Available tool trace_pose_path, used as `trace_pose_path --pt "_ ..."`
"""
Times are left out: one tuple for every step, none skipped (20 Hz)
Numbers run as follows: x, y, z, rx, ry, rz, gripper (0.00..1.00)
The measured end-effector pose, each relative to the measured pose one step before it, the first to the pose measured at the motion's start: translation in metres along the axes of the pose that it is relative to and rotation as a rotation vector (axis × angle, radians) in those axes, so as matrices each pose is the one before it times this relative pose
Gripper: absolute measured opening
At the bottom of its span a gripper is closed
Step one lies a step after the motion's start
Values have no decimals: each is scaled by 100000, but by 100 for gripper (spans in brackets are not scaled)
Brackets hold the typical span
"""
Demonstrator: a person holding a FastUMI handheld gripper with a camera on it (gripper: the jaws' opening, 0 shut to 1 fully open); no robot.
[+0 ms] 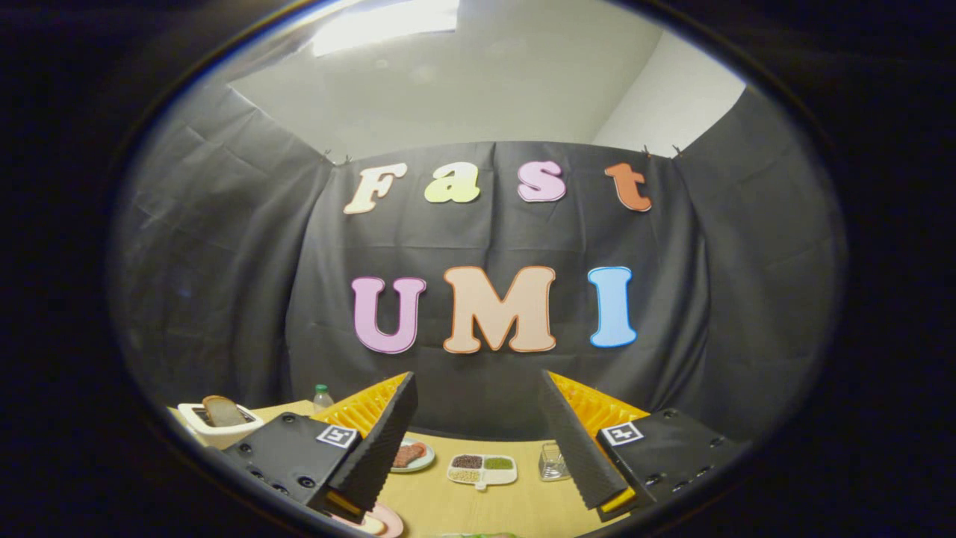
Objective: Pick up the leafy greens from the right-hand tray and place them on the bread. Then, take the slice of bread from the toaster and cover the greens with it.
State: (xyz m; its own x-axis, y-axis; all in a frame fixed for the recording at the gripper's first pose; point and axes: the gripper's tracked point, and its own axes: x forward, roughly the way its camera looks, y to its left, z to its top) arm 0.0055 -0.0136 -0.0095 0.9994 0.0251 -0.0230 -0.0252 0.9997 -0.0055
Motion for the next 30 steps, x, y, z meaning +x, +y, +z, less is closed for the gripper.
trace_pose_path --pt "-66 50 -28 -488 370 762 100" --pt "28 75 -264 -553 589 1003 100" --pt "29 69 -251 -784 908 1078 100" --pt "-11 -87 -481 -844 1248 624 100" --pt "53 -136 -277 -561 1213 836 100" --pt "-7 225 -323 -382 1026 1799 100" --pt "-22 201 -166 -312 733 1765 100" --pt "-4 -16 -246 -453 609 1227 100" --pt "32 -208 -166 -847 700 739 100" --pt "66 -154 -441 -982 981 923 100" --pt "60 35 -398 -944 1215 1626 100" --pt "50 110 -504 -955 1275 1830 100" --pt "159 -58 -408 -1082 1395 1446 100" --pt "69 -167 -404 -1118 1535 1507 100" --pt "94 -56 -458 -1022 1873 1383 100" --pt "128 70 -559 -707 1575 2096 100" --pt "90 181 -271 -722 1293 2305 100" --pt "97 188 -447 -1043 1565 2478 100" --pt "138 203 -584 -1178 2123 2986 100" --pt "234 435 -848 -999 2357 3547 100" --pt "104 329 -631 -711 2449 3502 100" --pt "168 217 -747 -529 2405 2706 100" --pt "99 55 -486 -214 1912 2151 100" --pt "140 252 -657 -136 1741 2217 100" --pt "195 170 -546 -161 1667 2065 100" --pt "212 215 -808 -373 1926 1877 100" --pt "240 51 -624 -644 2105 1636 100" --pt "255 46 -808 -669 1884 1522 100" --pt "311 146 -976 -560 2509 2020 100" --pt "292 226 -619 -144 1742 1704 100"
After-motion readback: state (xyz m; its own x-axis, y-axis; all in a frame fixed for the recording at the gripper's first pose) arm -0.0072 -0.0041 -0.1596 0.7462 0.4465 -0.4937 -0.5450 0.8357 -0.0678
